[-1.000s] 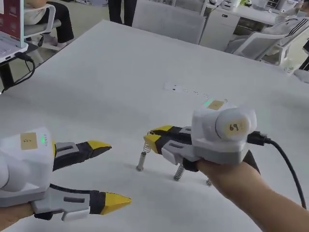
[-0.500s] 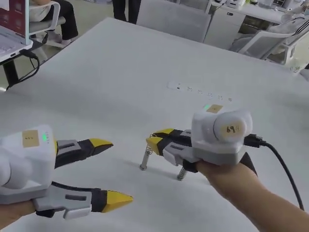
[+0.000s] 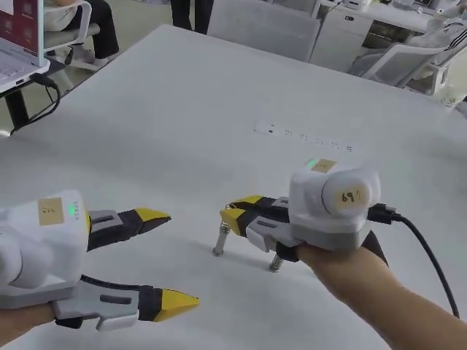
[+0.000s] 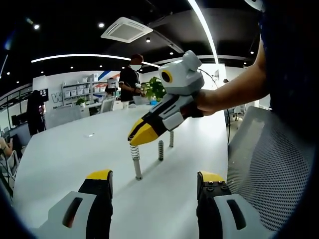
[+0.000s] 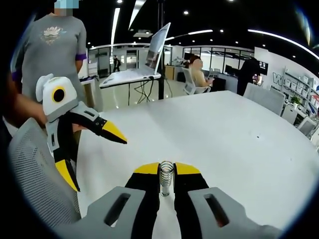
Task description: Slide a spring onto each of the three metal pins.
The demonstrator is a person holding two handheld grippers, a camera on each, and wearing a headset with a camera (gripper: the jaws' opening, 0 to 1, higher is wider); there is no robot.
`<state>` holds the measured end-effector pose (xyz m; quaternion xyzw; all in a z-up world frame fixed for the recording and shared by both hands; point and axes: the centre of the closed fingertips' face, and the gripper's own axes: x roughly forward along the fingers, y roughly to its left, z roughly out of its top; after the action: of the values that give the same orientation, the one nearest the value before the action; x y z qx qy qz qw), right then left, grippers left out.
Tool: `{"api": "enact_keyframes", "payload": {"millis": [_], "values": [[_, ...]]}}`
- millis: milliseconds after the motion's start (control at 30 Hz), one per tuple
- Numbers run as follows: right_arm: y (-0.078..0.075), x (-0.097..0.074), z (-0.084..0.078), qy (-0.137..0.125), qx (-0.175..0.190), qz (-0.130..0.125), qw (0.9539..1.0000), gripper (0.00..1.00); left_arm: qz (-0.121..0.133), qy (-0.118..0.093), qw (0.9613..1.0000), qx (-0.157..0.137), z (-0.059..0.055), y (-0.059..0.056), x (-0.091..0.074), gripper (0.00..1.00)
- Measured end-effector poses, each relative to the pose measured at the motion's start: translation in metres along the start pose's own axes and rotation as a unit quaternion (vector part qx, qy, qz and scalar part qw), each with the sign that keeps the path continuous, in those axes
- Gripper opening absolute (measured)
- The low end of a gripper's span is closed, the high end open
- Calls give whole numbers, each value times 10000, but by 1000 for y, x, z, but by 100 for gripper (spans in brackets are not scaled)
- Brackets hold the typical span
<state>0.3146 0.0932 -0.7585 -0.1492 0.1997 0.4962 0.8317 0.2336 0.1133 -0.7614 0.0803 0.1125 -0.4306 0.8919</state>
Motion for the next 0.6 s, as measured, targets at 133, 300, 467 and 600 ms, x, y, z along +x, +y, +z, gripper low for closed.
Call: {"api": "enact_keyframes", "payload": {"millis": [133,300,467,600], "values": [[1,1,-3,10,13,13,10000,7,15,25,10000,10,-2,1,-1,64],[2,4,-11,38,58,39,10000,7,21,47,10000,13,-2,1,-1,64],[6,9,-21,98,-7,95,9999,7,9,77,10000,20,-3,0,-1,63],[7,12,-27,127,-46,99,9999,7,12,103,9999,35,-4,0,-1,63]]}}
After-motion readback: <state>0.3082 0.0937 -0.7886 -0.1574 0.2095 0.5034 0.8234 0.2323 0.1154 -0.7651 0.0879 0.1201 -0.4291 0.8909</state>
